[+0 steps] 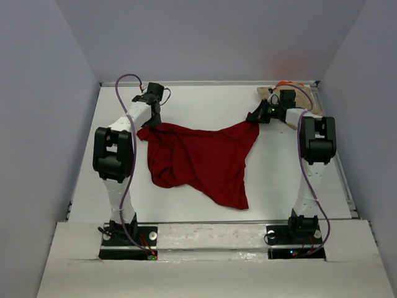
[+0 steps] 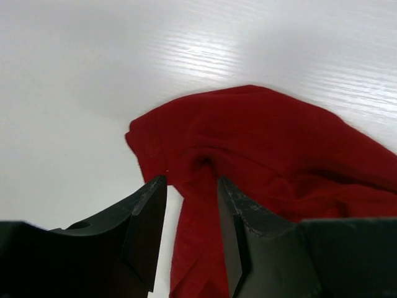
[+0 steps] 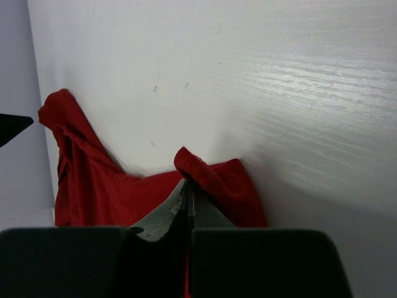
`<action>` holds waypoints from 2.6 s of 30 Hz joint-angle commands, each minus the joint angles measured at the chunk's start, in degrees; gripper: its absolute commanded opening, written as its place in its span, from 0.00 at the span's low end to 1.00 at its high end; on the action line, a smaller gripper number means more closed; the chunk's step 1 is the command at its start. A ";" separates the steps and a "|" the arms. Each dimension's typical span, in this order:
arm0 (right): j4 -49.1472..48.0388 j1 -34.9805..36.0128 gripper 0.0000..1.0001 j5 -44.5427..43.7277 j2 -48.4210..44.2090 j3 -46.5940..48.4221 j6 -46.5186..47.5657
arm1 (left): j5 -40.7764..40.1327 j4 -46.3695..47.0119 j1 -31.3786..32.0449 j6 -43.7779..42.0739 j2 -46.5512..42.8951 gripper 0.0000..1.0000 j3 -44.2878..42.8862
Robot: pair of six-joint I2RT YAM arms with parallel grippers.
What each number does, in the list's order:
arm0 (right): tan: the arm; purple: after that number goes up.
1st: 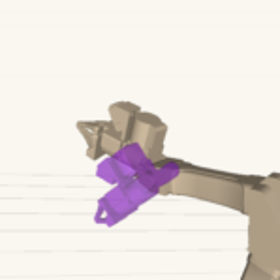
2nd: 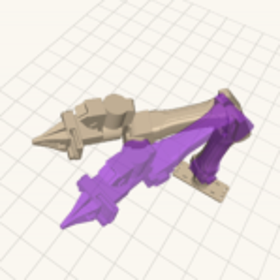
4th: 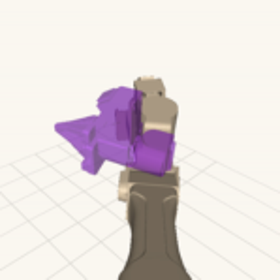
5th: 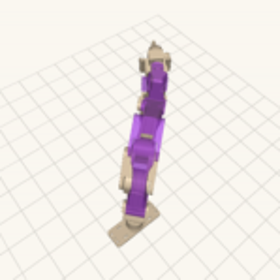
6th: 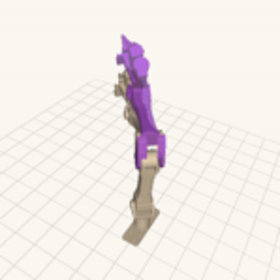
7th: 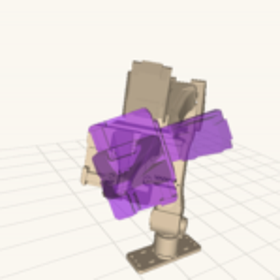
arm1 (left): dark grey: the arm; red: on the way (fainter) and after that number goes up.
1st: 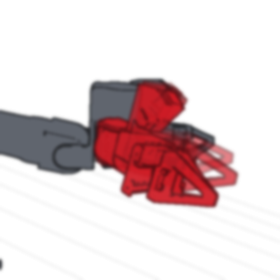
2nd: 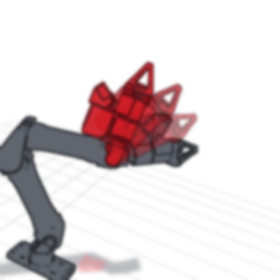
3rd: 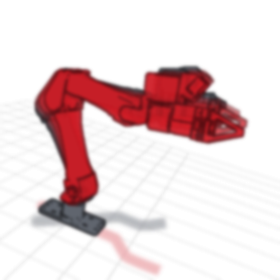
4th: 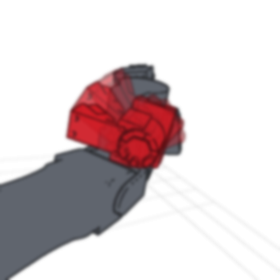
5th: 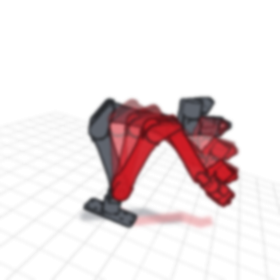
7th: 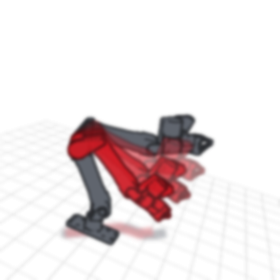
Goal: Fold and stack the t-shirts
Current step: Flatten the tshirt out
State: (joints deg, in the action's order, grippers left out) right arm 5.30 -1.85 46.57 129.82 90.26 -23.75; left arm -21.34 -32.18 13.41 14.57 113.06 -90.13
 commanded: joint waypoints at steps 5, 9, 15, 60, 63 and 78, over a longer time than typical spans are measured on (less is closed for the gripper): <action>-1.96 -0.17 0.00 1.51 -1.41 0.36 0.46 | 12.36 3.35 -0.14 -2.52 1.65 0.49 -3.13; -1.87 -0.17 0.00 1.77 -1.41 0.27 0.54 | 17.65 4.59 -0.67 -2.44 1.73 0.49 -2.68; -2.14 -0.17 0.00 2.30 -1.59 0.27 0.46 | 18.18 3.36 -0.67 -2.26 3.22 0.49 -3.83; 4.10 3.34 0.00 -15.01 -15.29 0.71 7.05 | 3.68 1.60 0.74 1.08 -8.81 0.00 -15.43; 5.51 3.87 0.00 -16.68 -19.42 1.41 7.22 | 3.06 0.11 1.36 0.29 -10.31 0.00 -15.78; 13.24 8.17 0.00 -28.36 -36.29 1.32 10.03 | -6.60 -6.57 10.84 -0.94 -17.69 0.00 -19.12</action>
State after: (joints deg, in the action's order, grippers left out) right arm 16.64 4.69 24.25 100.62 90.91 -15.84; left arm -21.56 -36.64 20.47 14.44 103.94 -105.03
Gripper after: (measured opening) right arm 0.010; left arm 0.014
